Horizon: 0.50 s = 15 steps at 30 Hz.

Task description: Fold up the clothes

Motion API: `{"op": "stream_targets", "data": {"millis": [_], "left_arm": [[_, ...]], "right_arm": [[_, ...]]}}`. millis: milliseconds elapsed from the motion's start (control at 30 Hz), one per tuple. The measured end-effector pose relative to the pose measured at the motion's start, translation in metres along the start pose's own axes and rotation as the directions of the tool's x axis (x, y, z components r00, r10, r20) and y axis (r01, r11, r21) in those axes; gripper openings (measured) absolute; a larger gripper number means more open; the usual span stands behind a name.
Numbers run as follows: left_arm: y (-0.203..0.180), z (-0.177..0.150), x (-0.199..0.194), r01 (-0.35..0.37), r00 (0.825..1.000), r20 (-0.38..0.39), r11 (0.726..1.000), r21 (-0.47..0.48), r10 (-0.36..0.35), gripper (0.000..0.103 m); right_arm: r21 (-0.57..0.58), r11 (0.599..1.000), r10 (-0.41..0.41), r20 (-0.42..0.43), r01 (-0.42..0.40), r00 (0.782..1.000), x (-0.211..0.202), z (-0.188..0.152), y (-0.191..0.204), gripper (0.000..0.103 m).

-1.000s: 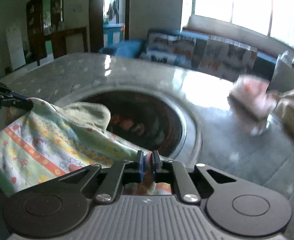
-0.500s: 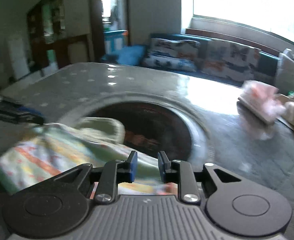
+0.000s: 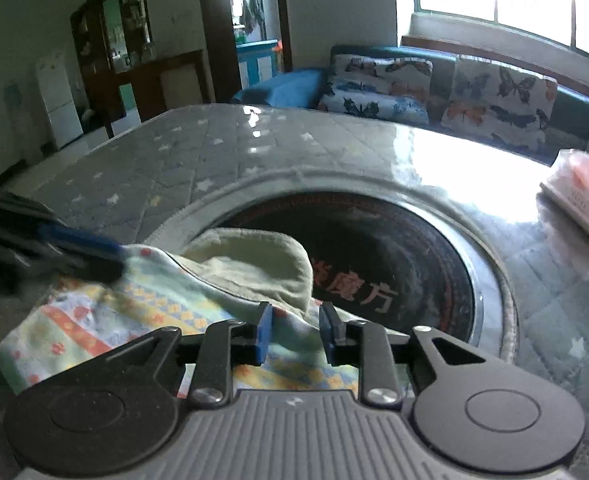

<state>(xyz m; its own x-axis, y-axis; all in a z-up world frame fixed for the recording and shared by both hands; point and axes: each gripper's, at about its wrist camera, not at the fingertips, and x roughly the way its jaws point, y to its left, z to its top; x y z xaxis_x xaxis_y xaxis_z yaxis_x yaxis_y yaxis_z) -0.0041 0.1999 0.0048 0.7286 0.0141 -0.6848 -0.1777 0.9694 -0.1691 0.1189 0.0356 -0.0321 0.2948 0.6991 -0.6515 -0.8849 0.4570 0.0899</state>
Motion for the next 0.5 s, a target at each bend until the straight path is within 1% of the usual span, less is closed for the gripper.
{"op": "stream_targets", "data": {"millis": [100, 200, 400, 500], "left_arm": [[0.004, 0.0, 0.015, -0.006, 1.0, -0.018, 1.0, -0.027, 0.006, 0.023], [0.012, -0.002, 0.02, 0.004, 0.999, -0.033, 0.998, -0.064, -0.007, 0.023], [0.013, -0.005, 0.019, -0.001, 0.999, -0.038, 0.998, -0.062, -0.002, 0.023], [0.013, -0.004, 0.02, -0.005, 0.999, -0.037, 0.998, -0.061, 0.003, 0.023]], "right_arm": [[-0.049, 0.998, 0.038, 0.004, -0.038, 0.999, -0.008, -0.002, 0.011, 0.026], [-0.106, 0.991, 0.08, -0.009, -0.08, 0.997, -0.011, -0.008, 0.027, 0.026], [-0.158, 0.975, 0.154, -0.034, -0.157, 0.988, -0.025, -0.023, 0.052, 0.026], [-0.181, 0.966, 0.177, -0.044, -0.182, 0.983, -0.037, -0.033, 0.062, 0.026]]}}
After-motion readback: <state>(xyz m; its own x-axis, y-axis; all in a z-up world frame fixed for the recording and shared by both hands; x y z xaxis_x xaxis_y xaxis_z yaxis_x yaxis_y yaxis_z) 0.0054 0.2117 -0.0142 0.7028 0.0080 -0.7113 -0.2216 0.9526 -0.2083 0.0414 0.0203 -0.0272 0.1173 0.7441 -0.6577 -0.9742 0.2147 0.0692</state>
